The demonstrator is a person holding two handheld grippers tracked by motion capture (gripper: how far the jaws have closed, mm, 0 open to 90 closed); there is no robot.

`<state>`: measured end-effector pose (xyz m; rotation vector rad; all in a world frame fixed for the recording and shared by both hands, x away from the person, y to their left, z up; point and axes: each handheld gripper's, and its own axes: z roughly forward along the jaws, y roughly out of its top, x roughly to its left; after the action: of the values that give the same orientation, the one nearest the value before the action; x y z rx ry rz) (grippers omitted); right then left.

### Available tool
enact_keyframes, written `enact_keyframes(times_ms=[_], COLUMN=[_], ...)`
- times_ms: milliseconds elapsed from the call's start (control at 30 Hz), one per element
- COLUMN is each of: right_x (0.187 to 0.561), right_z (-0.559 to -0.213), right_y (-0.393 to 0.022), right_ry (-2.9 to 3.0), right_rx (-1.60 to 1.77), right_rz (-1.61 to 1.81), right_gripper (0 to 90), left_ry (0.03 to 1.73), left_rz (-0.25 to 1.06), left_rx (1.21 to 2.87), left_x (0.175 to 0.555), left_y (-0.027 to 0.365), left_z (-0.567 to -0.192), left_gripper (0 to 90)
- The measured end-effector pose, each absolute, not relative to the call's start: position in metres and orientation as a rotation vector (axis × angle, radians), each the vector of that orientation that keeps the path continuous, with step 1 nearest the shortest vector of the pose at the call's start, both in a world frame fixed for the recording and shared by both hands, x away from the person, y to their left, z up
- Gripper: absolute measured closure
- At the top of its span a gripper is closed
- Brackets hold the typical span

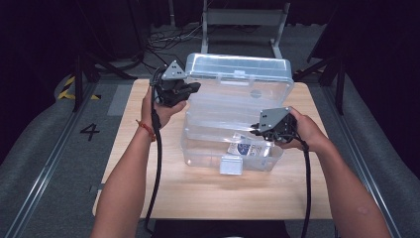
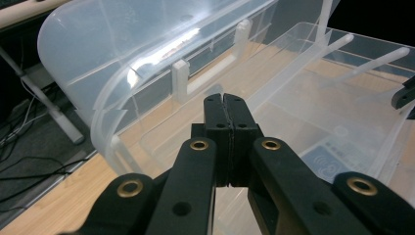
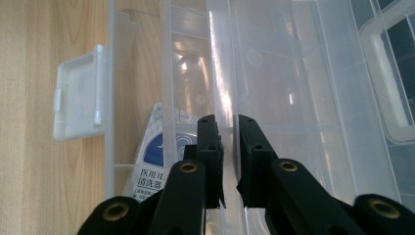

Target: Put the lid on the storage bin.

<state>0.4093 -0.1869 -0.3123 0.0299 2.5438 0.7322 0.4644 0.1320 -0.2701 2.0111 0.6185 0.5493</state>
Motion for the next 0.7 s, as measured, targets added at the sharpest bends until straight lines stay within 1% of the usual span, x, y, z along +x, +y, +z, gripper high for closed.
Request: enact_keyframes(times_ms=[67, 500, 700], right_x=[0.409, 0.402, 0.397], right_z=[-0.313, -0.320, -0.323], right_y=[-0.187, -0.191, -0.200], right_ry=[2.537, 2.537, 2.516], right_rx=[0.038, 0.048, 0.063], right_rz=[0.735, 0.743, 0.768], right_gripper=[81.1, 79.6, 78.9], left_ry=[0.617, 0.610, 0.601], left_rz=[0.535, 0.545, 0.532], left_rx=[1.991, 1.989, 1.978], left_x=[0.462, 0.456, 0.448], left_y=[0.132, 0.134, 0.139], left_z=[-0.271, -0.279, -0.282], left_gripper=[89.6, 89.6, 89.6])
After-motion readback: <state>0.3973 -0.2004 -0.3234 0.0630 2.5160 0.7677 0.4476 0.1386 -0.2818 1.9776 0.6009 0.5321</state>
